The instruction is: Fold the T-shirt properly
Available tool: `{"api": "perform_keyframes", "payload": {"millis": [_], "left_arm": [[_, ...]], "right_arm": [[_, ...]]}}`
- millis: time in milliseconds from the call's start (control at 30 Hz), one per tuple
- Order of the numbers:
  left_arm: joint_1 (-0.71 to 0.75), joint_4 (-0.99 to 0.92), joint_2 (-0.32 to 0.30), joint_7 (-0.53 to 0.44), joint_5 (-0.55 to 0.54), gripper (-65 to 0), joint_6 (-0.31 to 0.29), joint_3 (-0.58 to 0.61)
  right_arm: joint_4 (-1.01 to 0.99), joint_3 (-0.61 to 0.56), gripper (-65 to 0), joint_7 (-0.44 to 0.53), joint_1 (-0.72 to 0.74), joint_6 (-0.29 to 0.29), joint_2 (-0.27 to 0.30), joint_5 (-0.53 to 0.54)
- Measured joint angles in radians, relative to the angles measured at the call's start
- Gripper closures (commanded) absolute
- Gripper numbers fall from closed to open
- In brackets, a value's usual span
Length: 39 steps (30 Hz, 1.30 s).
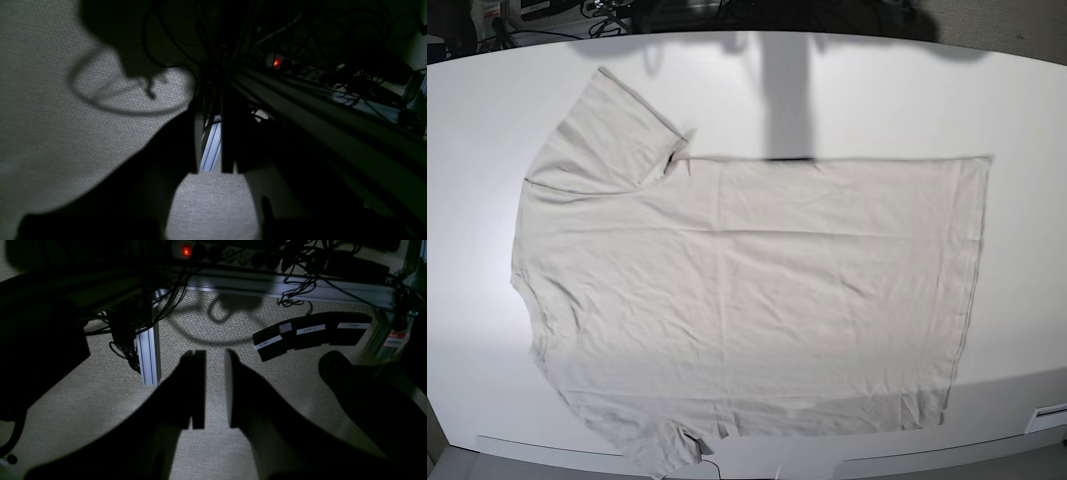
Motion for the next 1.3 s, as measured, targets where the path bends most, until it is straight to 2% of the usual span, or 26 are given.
{"api": "perform_keyframes", "payload": {"millis": [333,500,633,767,833,933,1000,1167,1300], "left_arm": [[0.003,0.0,0.0,0.0,0.0,-10.1,0.0,0.0],[0.025,0.006,0.0,-0.009,0.0,-10.1,0.0,0.0],[0.086,0.069,0.003,-0.053,0.0,-10.1,-0.004,0.0],[0.166,0.172,0.003,-0.054,-0.001,-10.1,-0.004,0.0],[0.209,0.228,0.002,-0.053,-0.001,-10.1,-0.034,0.0],[0.278,0.322,0.002,-0.049,-0.002,-10.1,-0.154,0.0],[0.325,0.389,0.006,-0.047,0.0,-10.1,-0.206,0.001],[0.451,0.573,0.004,-0.003,-0.053,-10.2,-0.216,0.002],[0.555,0.743,0.004,0.044,-0.082,-10.2,-0.285,0.003]], "right_arm": [[0.001,0.0,-10.9,0.007,-0.018,0.0,0.0,-0.027],[0.002,0.0,-10.9,0.068,-0.065,0.0,0.004,-0.045],[0.01,0.0,-10.9,0.105,-0.101,0.002,0.007,-0.044],[0.072,-0.001,-10.9,0.114,-0.154,0.045,0.023,-0.045],[0.118,-0.001,-10.9,0.106,-0.186,0.05,0.035,-0.045],[0.206,-0.001,-10.9,0.094,-0.246,0.069,0.052,-0.041],[0.272,-0.001,-10.9,0.08,-0.298,0.079,0.061,0.0],[0.467,-0.002,-10.9,0.052,-0.454,0.117,0.106,0.089],[0.655,-0.002,-10.9,0.027,-0.576,0.121,0.154,0.089]]}}
